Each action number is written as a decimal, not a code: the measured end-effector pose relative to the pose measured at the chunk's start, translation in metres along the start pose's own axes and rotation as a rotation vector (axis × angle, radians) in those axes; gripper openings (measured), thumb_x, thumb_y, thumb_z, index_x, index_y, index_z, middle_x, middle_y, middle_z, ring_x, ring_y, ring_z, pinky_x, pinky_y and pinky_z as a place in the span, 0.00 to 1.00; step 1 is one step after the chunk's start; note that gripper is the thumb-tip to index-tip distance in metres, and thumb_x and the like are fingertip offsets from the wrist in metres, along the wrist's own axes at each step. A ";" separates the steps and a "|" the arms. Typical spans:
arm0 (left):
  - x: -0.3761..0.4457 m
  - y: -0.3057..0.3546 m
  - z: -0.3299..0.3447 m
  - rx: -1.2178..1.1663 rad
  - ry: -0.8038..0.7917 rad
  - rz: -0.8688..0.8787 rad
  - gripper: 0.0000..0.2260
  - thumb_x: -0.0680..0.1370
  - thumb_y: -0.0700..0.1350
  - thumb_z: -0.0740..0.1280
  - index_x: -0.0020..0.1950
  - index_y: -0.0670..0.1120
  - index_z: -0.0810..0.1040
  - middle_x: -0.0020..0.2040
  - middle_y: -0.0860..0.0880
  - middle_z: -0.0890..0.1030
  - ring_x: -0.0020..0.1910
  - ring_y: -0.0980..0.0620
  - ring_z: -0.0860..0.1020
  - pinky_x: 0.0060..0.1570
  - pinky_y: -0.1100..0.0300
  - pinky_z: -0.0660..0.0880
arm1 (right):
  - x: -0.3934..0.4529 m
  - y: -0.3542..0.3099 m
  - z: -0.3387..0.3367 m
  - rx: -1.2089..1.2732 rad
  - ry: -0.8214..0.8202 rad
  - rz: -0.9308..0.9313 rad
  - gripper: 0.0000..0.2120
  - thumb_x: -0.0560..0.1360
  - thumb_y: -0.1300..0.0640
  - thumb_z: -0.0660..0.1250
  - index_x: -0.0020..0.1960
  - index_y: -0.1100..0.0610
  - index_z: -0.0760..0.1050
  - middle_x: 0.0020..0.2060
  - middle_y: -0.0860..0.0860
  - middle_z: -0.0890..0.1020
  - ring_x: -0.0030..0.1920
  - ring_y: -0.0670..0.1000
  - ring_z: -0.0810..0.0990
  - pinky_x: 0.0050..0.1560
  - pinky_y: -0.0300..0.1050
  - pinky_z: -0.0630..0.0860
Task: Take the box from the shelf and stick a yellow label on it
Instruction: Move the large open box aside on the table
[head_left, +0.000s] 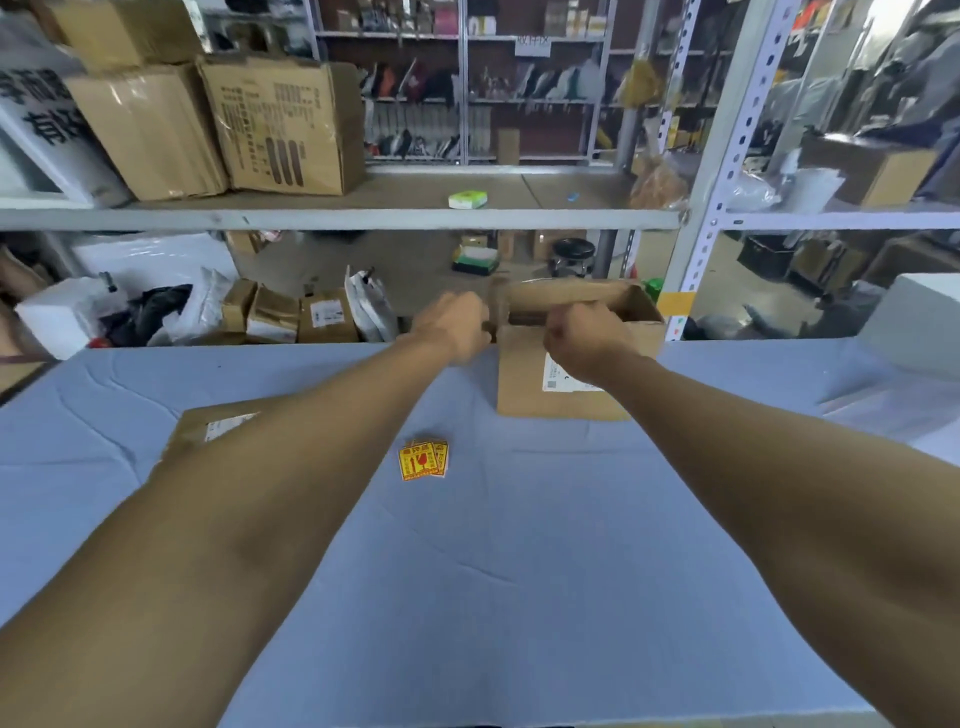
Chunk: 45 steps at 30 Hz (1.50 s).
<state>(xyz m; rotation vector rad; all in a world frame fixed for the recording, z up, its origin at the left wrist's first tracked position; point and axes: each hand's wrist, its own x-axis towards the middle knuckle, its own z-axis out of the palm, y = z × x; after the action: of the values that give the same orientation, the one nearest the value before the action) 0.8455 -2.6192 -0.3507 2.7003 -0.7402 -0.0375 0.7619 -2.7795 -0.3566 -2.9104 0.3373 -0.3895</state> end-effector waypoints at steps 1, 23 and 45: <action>-0.012 -0.013 -0.001 -0.003 -0.017 -0.009 0.12 0.77 0.40 0.63 0.34 0.47 0.73 0.39 0.44 0.76 0.51 0.37 0.79 0.44 0.51 0.73 | -0.004 -0.011 0.008 0.031 0.002 -0.016 0.11 0.76 0.57 0.57 0.36 0.57 0.70 0.35 0.56 0.76 0.36 0.60 0.74 0.37 0.46 0.67; -0.236 -0.262 0.013 -0.467 0.216 -0.457 0.26 0.78 0.43 0.69 0.74 0.56 0.69 0.71 0.46 0.73 0.66 0.42 0.74 0.64 0.57 0.71 | -0.100 -0.237 0.130 0.348 -0.309 -0.245 0.31 0.74 0.57 0.70 0.74 0.46 0.64 0.63 0.61 0.76 0.60 0.61 0.76 0.54 0.51 0.78; -0.268 -0.078 0.077 -0.209 0.098 -0.149 0.28 0.75 0.45 0.67 0.74 0.57 0.68 0.65 0.40 0.79 0.61 0.37 0.77 0.62 0.51 0.75 | -0.229 -0.076 0.063 0.256 -0.136 0.064 0.24 0.72 0.58 0.63 0.69 0.49 0.70 0.56 0.61 0.80 0.54 0.64 0.77 0.46 0.48 0.75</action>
<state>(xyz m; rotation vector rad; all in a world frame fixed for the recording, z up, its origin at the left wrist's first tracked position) 0.6439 -2.4465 -0.4661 2.5315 -0.4772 -0.0165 0.5794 -2.6402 -0.4541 -2.6512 0.3316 -0.2058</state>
